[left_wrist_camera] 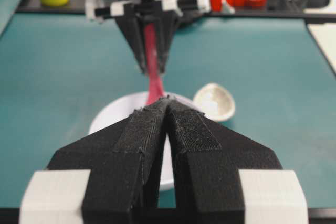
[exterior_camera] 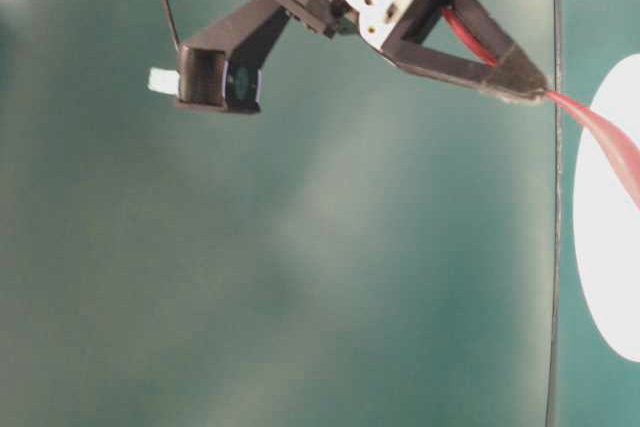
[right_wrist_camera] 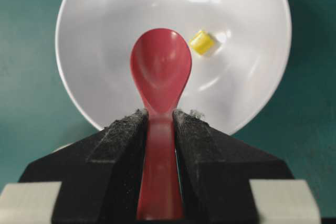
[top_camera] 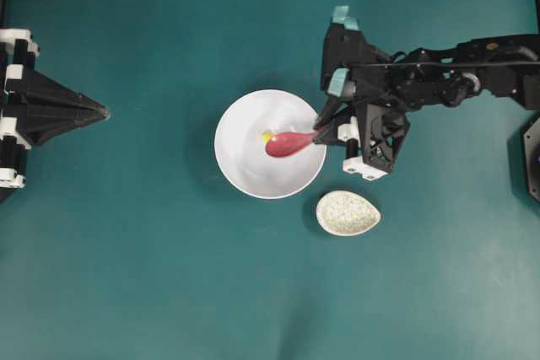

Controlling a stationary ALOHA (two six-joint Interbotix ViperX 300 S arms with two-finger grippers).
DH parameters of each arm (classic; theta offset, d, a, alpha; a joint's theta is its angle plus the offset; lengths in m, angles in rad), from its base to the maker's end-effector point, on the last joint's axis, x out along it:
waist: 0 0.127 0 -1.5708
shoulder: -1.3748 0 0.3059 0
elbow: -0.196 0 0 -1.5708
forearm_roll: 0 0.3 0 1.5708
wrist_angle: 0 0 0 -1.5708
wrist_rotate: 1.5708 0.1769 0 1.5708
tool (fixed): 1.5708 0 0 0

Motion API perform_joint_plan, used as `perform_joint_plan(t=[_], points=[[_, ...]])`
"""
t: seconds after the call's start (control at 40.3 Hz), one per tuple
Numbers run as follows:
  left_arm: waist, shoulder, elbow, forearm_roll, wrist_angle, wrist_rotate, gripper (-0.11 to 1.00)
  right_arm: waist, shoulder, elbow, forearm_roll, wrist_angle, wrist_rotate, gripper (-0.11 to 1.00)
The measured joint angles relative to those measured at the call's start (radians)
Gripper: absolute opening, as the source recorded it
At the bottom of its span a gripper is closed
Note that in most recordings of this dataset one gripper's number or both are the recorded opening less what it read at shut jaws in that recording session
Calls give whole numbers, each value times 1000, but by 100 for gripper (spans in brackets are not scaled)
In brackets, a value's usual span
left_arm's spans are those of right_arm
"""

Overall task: Scoop the yellow hexagonal prism block from the bowl with a spoon using the right arm.
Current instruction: 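Lower the spoon bowl into the white bowl beside the yellow block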

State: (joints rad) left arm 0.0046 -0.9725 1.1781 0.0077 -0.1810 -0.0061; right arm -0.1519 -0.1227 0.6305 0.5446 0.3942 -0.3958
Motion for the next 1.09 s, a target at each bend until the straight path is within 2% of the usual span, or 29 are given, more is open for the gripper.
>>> perform_joint_plan(t=[0.223, 0.843, 1.091], points=[[-2, 0, 0, 0, 0, 0, 4, -3, 15, -8, -3, 14, 12, 24], [-2, 0, 0, 0, 0, 0, 4, -11, 35, -31, -26, 15, 250, 24], [0, 0, 0, 0, 0, -2, 4, -11, 71, -78, -78, 80, 296, 24]])
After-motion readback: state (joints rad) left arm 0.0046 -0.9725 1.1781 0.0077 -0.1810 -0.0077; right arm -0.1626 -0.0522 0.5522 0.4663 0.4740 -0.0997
